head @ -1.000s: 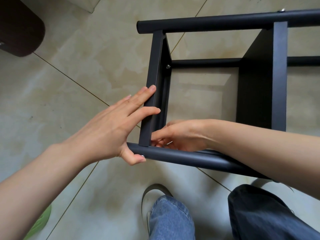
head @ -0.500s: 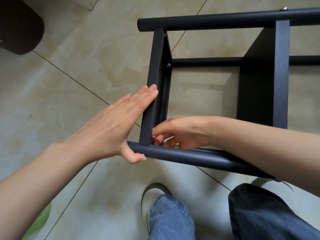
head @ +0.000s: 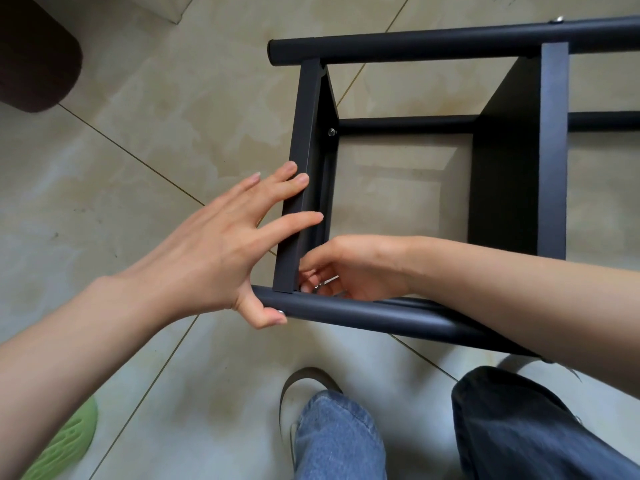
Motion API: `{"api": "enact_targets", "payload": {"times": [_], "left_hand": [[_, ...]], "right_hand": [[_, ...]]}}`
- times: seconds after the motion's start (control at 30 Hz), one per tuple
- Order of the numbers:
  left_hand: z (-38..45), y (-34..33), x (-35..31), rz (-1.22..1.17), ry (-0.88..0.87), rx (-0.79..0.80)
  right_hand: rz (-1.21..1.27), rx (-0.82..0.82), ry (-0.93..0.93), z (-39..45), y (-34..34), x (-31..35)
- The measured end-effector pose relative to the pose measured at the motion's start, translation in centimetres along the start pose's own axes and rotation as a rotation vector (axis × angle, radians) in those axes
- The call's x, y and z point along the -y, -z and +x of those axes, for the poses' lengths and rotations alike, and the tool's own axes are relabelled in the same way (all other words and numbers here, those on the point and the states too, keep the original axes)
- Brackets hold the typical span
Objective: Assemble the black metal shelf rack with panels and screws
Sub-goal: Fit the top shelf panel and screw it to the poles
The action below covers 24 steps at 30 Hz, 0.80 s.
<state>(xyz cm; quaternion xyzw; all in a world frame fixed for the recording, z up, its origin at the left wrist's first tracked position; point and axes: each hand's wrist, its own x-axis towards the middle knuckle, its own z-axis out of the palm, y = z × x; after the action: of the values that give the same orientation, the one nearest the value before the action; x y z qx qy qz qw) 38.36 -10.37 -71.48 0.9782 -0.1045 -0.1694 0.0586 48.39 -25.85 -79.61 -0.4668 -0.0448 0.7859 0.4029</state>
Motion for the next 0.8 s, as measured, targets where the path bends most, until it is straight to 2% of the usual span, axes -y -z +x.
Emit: {"api": "enact_targets", "payload": {"times": [0.3,0.5,0.67,0.8], "left_hand": [[-0.01,0.26,-0.61,-0.042,0.031,-0.021],[-0.02,0.24,-0.61,-0.053,0.041,-0.009],[0.03,0.18,-0.58,-0.049,0.048,0.005],[-0.02,0.17,-0.50,-0.063,0.052,0.009]], "right_hand": [[-0.080,-0.051,0.025,0.09,-0.28,-0.07],[-0.009,0.022,0.050,-0.23,-0.11,-0.05],[-0.090,-0.069,0.028,-0.03,-0.61,0.04],[-0.030,-0.015,0.012,-0.50,-0.22,0.31]]}}
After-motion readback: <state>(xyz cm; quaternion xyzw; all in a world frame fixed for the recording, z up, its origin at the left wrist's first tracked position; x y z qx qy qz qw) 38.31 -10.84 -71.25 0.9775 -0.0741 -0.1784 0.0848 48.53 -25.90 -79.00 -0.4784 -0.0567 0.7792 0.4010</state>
